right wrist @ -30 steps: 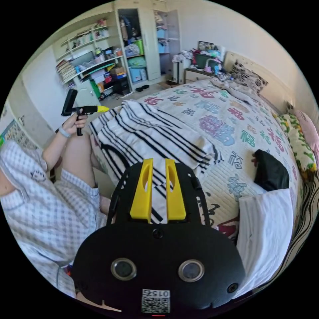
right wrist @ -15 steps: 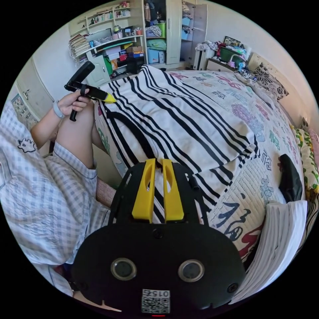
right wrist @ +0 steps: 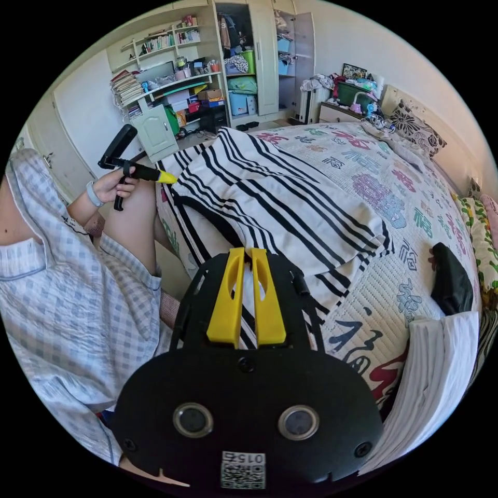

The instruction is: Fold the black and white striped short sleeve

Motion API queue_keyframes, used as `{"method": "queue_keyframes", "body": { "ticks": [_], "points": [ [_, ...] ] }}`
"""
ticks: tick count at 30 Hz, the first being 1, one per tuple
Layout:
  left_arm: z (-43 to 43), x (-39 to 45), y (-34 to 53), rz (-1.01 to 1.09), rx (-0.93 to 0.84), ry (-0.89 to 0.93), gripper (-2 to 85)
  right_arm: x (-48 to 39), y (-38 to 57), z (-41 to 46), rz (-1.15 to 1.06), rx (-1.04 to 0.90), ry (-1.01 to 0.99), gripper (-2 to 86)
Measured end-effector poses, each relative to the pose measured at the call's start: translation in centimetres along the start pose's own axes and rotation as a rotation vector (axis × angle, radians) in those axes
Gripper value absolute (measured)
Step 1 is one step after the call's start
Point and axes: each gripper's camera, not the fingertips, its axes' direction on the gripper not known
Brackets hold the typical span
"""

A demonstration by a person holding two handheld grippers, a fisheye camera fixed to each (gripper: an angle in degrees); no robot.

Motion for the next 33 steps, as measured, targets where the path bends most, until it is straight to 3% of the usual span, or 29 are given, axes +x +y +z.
{"method": "queue_keyframes", "body": {
  "ticks": [7,11,14,19,22,25,27,29,31,33],
  "points": [
    [-2.7,0.1,1.2,-0.064,0.069,0.009,10.6,2.4,1.7,-0.5,0.123,0.051,-0.091,3.0],
    [-0.7,-0.5,-0.1,-0.081,0.052,0.147,11.1,3.6,2.1,-0.3,0.163,0.068,-0.122,3.0],
    [0.6,-0.1,-0.9,-0.056,0.035,0.117,9.0,4.2,2.1,-0.6,0.171,0.069,-0.123,3.0],
    [0.2,0.0,-2.7,0.007,0.02,0.222,3.8,5.6,1.5,-1.8,0.172,0.09,-0.11,2.6],
    [-2.3,1.2,-8.7,0.116,0.087,0.315,2.1,8.1,-2.1,-3.9,0.119,0.089,-0.022,2.1],
    [-4.5,4.6,-19.3,0.301,0.169,0.22,2.0,12.6,-9.4,-7.8,0.052,0.187,0.159,1.9],
    [-5.1,7.1,-28.7,0.349,0.264,0.19,2.5,17.8,-17.3,-10.3,0.121,0.263,0.356,2.4],
    [-5.4,8.1,-33.9,0.323,0.333,0.228,4.1,22.0,-21.9,-11.0,0.269,0.208,0.438,3.3],
    [-6.0,8.1,-36.1,0.277,0.339,0.275,5.7,25.0,-23.1,-11.7,0.417,0.168,0.322,4.3],
    [-7.6,8.3,-34.0,0.33,0.323,0.247,7.3,25.0,-19.7,-12.9,0.367,0.276,0.086,5.5]
  ]
}}
